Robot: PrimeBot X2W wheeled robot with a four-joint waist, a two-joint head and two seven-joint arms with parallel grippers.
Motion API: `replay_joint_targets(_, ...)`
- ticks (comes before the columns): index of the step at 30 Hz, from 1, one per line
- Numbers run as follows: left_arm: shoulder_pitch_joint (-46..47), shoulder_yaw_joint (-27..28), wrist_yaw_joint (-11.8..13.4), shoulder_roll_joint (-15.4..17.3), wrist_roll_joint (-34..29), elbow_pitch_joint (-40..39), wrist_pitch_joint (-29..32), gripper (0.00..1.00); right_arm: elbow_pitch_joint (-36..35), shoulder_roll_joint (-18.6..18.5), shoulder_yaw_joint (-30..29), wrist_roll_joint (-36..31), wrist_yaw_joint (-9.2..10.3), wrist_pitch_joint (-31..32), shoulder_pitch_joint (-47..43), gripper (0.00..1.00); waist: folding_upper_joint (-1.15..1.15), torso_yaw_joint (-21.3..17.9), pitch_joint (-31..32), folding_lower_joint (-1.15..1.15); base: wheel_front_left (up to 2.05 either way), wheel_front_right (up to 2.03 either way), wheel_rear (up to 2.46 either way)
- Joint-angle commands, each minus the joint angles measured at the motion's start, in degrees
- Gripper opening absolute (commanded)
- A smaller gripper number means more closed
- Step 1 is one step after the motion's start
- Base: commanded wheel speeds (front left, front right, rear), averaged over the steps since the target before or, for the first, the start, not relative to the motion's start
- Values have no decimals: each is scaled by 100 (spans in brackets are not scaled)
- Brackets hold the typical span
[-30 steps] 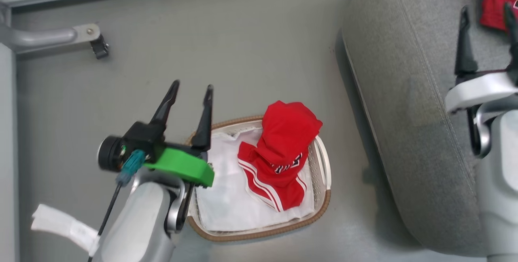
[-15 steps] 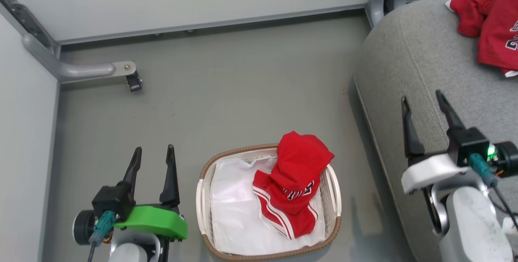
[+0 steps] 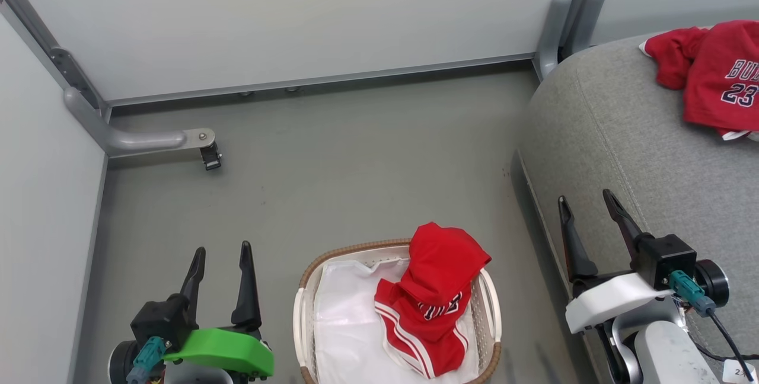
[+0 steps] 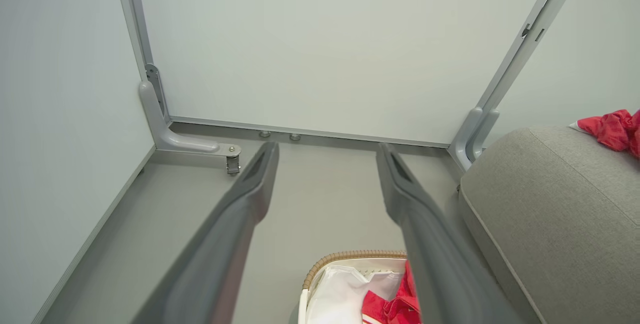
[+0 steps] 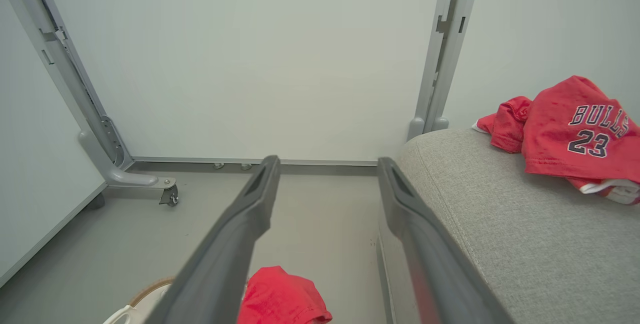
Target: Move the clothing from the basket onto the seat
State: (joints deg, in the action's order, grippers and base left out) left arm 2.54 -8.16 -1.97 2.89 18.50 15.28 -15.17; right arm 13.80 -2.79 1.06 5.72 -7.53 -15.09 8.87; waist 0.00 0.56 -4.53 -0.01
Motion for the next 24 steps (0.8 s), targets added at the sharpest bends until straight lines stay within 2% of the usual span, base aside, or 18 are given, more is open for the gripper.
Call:
replay_joint_targets(1, -91, -16, 23, 1, 55, -16, 3, 100, 0, -21, 29, 52, 8, -11, -53, 100, 0, -15, 44, 1, 0, 0, 0)
replay_joint_targets(24, -69, -13, 26, 1, 6, -17, 3, 100, 126, -21, 74, 152, 8, -11, -67, 100, 0, -18, 104, 1, 0, 0, 0)
